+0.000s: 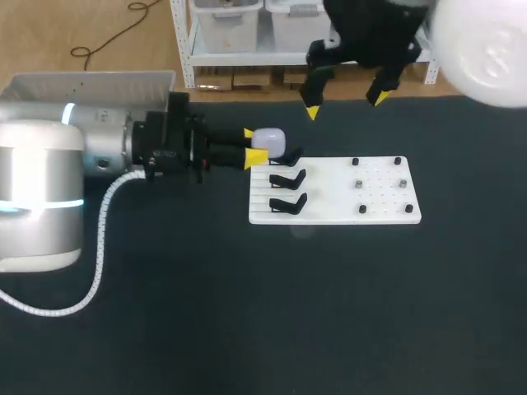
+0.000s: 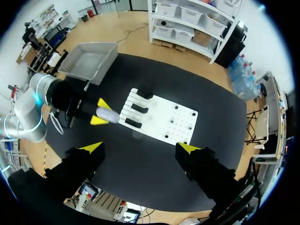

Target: Pick up each earbud case from the left stands, insert the matching earbuds, close the lid, and place the case in the box.

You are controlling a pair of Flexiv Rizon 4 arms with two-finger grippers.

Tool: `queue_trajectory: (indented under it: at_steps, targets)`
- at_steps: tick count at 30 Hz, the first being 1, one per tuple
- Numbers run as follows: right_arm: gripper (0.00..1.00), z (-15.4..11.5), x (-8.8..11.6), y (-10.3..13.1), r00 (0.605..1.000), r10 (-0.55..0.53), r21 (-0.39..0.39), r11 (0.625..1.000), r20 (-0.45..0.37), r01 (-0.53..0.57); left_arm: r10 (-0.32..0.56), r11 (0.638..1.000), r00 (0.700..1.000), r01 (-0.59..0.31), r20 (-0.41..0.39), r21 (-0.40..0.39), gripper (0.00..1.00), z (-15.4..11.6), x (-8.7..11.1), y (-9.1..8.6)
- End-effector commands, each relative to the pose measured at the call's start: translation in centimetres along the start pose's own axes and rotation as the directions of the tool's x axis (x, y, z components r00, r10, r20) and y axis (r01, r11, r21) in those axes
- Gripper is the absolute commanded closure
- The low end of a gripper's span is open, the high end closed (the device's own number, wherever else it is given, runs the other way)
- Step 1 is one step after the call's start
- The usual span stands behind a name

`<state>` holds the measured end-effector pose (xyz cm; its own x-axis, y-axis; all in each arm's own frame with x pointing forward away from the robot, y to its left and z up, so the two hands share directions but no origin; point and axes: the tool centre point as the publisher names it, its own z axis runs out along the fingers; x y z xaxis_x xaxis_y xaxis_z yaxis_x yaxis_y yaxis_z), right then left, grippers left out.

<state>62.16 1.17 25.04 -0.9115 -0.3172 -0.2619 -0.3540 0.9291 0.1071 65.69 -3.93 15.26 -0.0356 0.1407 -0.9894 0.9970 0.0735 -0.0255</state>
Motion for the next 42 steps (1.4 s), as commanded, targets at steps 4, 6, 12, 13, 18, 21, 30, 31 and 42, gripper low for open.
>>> queue_trajectory:
  at_steps: [4, 6, 12, 13, 18, 21, 30, 31, 42]
  targets:
    - [0.00, -0.3, 2.2, -0.6, 0.985, 0.000, -0.023, 1.000, 0.172, 0.004, -0.025, 0.984, 1.000, 0.023, -0.008, -0.175, 1.00, -4.9, -2.6, -0.3]
    - [0.00, -0.3, 2.2, -0.6, 0.985, 0.000, -0.023, 1.000, 0.172, 0.004, -0.027, 0.970, 0.999, 0.019, -0.031, -0.242, 1.00, -6.7, -2.5, 0.9]
    - [0.00, -0.3, 2.2, -0.6, 0.985, 0.000, -0.023, 1.000, 0.172, 0.004, -0.064, 0.896, 0.996, 0.027, -0.070, -0.444, 1.00, -12.7, -1.4, 5.6]
    - [0.00, -0.3, 2.2, -0.6, 0.985, 0.000, -0.023, 1.000, 0.172, 0.004, -0.063, 0.882, 0.994, 0.015, -0.086, -0.471, 1.00, -13.7, -1.3, 6.3]
    - [0.00, -0.3, 2.2, -0.6, 0.985, 0.000, -0.023, 1.000, 0.172, 0.004, -0.115, 0.798, 0.986, 0.020, -0.119, -0.603, 1.00, -18.1, 0.6, 10.8]
    - [0.00, -0.3, 2.2, -0.6, 0.985, 0.000, -0.023, 1.000, 0.172, 0.004, -0.139, 0.757, 0.977, -0.001, -0.163, -0.653, 1.00, -20.2, 2.1, 13.7]
    - [0.00, -0.3, 2.2, -0.6, 0.985, 0.000, -0.023, 1.000, 0.172, 0.004, -0.246, 0.662, 0.950, 0.018, -0.194, -0.749, 1.00, -24.1, 6.7, 19.9]
    - [0.00, -0.3, 2.2, -0.6, 0.985, 0.000, -0.023, 1.000, 0.172, 0.004, -0.252, 0.658, 0.947, 0.016, -0.201, -0.752, 1.00, -24.3, 7.1, 20.2]
    - [0.00, -0.3, 2.2, -0.6, 0.985, 0.000, -0.023, 1.000, 0.172, 0.004, -0.261, 0.634, 0.948, 0.026, -0.183, -0.773, 0.00, -25.8, 7.9, 20.3]
